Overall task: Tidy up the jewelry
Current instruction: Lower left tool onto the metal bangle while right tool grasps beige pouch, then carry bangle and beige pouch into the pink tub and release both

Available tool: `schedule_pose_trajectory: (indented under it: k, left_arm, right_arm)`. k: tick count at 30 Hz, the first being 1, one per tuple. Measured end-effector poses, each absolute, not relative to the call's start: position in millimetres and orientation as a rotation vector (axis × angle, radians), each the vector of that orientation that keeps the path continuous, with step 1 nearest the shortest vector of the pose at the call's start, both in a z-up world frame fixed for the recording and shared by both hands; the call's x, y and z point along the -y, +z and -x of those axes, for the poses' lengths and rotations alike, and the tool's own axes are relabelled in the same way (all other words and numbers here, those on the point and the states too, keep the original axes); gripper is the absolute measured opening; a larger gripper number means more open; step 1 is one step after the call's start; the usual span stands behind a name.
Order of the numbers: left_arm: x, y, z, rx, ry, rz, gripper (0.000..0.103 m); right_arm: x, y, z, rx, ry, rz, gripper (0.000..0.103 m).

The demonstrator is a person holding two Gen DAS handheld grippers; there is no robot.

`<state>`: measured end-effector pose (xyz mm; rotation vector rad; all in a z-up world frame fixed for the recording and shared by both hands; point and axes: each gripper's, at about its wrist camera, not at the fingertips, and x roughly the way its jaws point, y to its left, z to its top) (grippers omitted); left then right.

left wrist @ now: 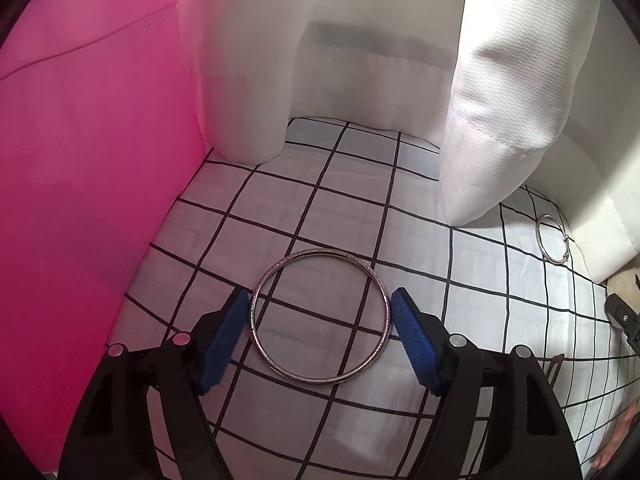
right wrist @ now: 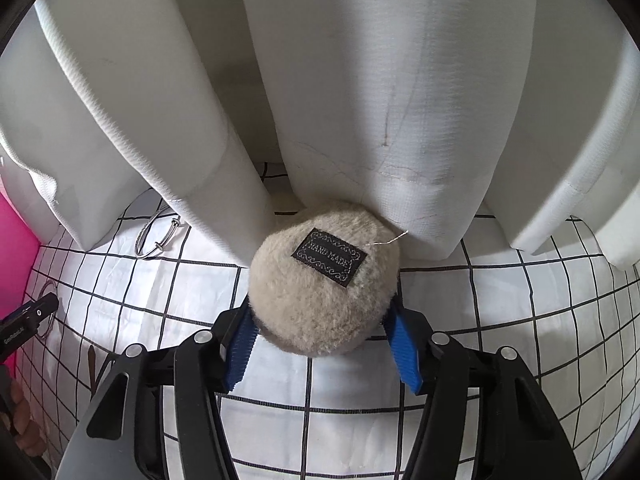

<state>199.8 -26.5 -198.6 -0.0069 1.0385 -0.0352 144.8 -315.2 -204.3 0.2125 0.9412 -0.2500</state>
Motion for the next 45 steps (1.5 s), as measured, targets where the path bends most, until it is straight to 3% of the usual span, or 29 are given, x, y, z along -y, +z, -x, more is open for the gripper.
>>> schedule_pose_trajectory:
  k: [10, 22, 37, 45]
  left_arm:
    - [35, -173, -156, -1.029, -0.083, 0.018, 0.071]
    - [17, -101, -92, -0.947, -0.159, 0.031, 0.071]
    - [-34, 11, -39, -0.781, -0.164, 0.073, 0.071]
    - [-97, 46, -38, -0.713, -0.051, 0.121, 0.071]
  right_arm:
    - [304, -186, -104, -0.920, -0.209, -0.222, 0.057]
    - [266, -140, -35, -0.885, -0.149, -0.194, 0.057]
    - [196, -24, -5, -0.720, 0.041, -0.120, 0.057]
    - [132, 9, -24, -0.673, 0.194, -0.069, 0.057]
